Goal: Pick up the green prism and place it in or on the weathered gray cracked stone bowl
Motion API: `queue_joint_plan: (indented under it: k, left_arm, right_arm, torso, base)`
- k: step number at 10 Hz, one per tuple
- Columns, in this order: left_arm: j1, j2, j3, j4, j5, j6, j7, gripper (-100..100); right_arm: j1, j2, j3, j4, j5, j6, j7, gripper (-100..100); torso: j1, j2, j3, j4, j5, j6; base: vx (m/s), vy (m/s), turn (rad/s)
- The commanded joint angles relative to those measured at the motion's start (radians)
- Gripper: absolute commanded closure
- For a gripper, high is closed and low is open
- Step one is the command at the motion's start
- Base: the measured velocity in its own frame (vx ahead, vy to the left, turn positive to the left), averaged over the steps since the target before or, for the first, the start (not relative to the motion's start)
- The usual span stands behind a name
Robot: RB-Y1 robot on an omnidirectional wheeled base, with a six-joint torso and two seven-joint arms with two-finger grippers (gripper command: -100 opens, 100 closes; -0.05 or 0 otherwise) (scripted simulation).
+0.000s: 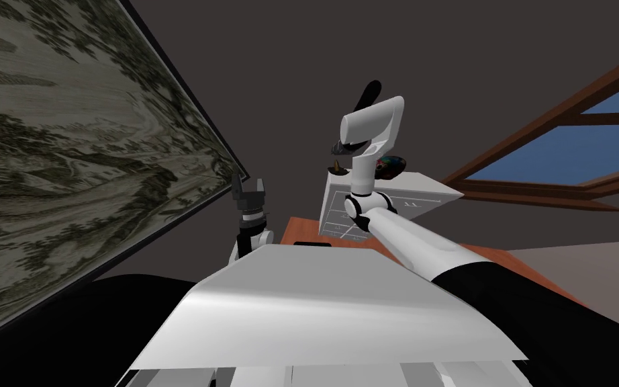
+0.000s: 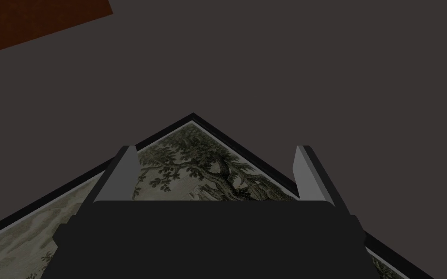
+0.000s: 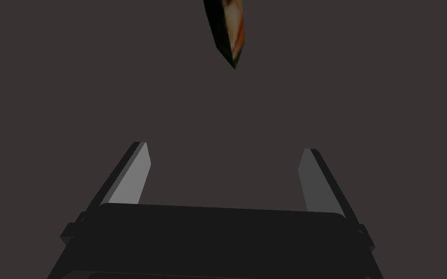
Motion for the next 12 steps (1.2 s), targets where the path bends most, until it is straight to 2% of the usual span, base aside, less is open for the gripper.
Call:
queue_joint_plan:
  k: [1,2,3,5,6,7,8,9,10,11,12]
  left_arm:
    - [0.0,0.0,0.0,0.0,0.0,0.0,0.0,0]
    - [0.0,0.0,0.0,0.0,0.0,0.0,0.0,0]
    - [0.0,0.0,0.0,0.0,0.0,0.0,0.0,0]
    - [0.0,0.0,0.0,0.0,0.0,0.0,0.0,0]
    - [0.0,0.0,0.0,0.0,0.0,0.0,0.0,0]
    - [0.0,0.0,0.0,0.0,0.0,0.0,0.0,0]
    - [0.0,0.0,0.0,0.0,0.0,0.0,0.0,0]
    - [0.0,0.0,0.0,0.0,0.0,0.0,0.0,0]
    - [0.0,0.0,0.0,0.0,0.0,0.0,0.0,0]
    - [0.0,0.0,0.0,0.0,0.0,0.0,0.0,0]
    - [0.0,0.0,0.0,0.0,0.0,0.0,0.0,0]
  right_arm:
    - [-0.005,-0.037,0.031,-0.011,-0.05,0.01,-0.05,-100]
    - [-0.005,-0.037,0.031,-0.011,-0.052,0.01,-0.062,-100]
    - [-0.048,-0.083,0.079,-0.043,-0.095,0.035,-0.101,-100]
    - [-0.048,-0.131,0.122,-0.043,-0.155,0.035,-0.155,-100]
    - [-0.048,-0.131,0.122,-0.043,-0.159,0.035,-0.179,-100]
    - [-0.091,-0.176,0.168,-0.075,-0.201,0.06,-0.21,-100]
    - [-0.091,-0.198,0.204,-0.075,-0.223,0.06,-0.244,-100]
    - [-0.091,-0.224,0.213,-0.075,-0.253,0.06,-0.274,-100]
    - [-0.091,-0.224,0.213,-0.075,-0.266,0.06,-0.295,-100]
    - [-0.134,-0.269,0.26,-0.107,-0.304,0.085,-0.328,-100]
    - [-0.134,-0.299,0.286,-0.107,-0.334,0.085,-0.354,-100]
  torso:
    - [0.0,0.0,0.0,0.0,0.0,0.0]
    - [0.0,0.0,0.0,0.0,0.0,0.0]
    - [0.001,0.001,0.0,0.0,0.0,0.0]
    - [0.0,0.0,0.0,0.0,0.0,0.0]
    - [0.0,0.001,0.0,0.0,0.0,0.0]
    - [0.001,0.001,0.0,0.0,0.0,0.0]
    - [0.001,0.001,0.0,0.0,0.0,-0.001]
    - [0.0,0.0,0.0,0.0,0.0,0.0]
    - [0.0,0.0,0.0,0.0,0.0,0.0]
    - [0.001,0.001,0.0,0.0,0.0,0.0]
    - [0.001,0.001,0.0,0.0,0.0,0.0]
  base:
    - [0.018,-0.026,-0.005]
    - [0.007,-0.009,-0.015]
    - [0.028,-0.024,0.164]
    - [0.017,-0.031,0.054]
    - [0.002,-0.005,-0.017]
    - [0.019,-0.029,0.165]
    - [0.03,-0.044,0.114]
    - [0.017,-0.021,-0.002]
    - [0.003,-0.002,-0.02]
    - [0.015,-0.023,0.183]
    - [0.025,-0.047,0.113]
